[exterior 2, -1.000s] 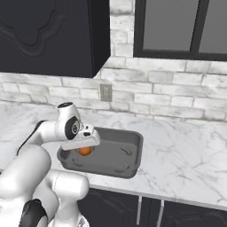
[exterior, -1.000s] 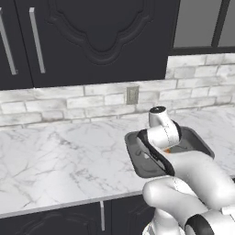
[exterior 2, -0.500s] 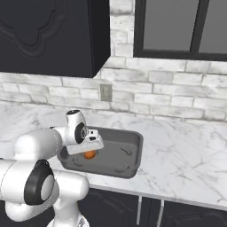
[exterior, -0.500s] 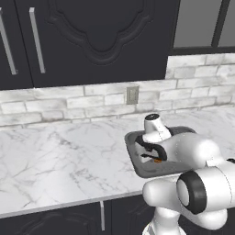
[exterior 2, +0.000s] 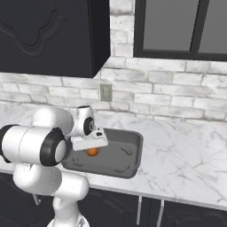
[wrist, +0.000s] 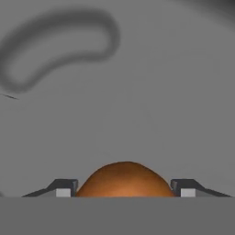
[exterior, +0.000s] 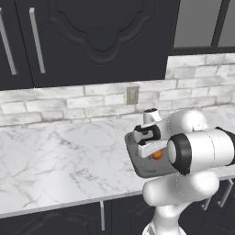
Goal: Pick up both tangerines from the fridge and place them inside the tupperware on the counter.
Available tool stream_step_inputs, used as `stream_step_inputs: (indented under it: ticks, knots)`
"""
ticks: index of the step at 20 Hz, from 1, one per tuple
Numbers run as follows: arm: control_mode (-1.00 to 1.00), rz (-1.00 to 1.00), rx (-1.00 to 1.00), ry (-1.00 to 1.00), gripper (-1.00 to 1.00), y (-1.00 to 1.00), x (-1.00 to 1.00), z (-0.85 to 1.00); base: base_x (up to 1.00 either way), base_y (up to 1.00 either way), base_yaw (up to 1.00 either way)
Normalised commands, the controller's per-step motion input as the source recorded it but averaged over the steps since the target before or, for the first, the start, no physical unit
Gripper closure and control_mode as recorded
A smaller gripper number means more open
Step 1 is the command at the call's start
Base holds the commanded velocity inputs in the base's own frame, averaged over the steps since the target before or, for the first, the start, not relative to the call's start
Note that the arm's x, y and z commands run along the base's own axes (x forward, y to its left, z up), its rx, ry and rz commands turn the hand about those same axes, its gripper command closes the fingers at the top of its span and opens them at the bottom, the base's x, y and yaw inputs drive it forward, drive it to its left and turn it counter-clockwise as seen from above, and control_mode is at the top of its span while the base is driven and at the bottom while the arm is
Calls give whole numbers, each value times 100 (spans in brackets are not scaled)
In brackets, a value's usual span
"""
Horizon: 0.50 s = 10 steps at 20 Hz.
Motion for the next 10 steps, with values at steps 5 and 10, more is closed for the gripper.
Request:
stream_step_inputs:
  ticks: [5, 10]
  knots:
    - [-100, 8, 1, 0, -100, -1, 0, -40, 0, 0, 0]
    - [-100, 4, 1, -8, -100, 0, -3, -22, 0, 0, 0]
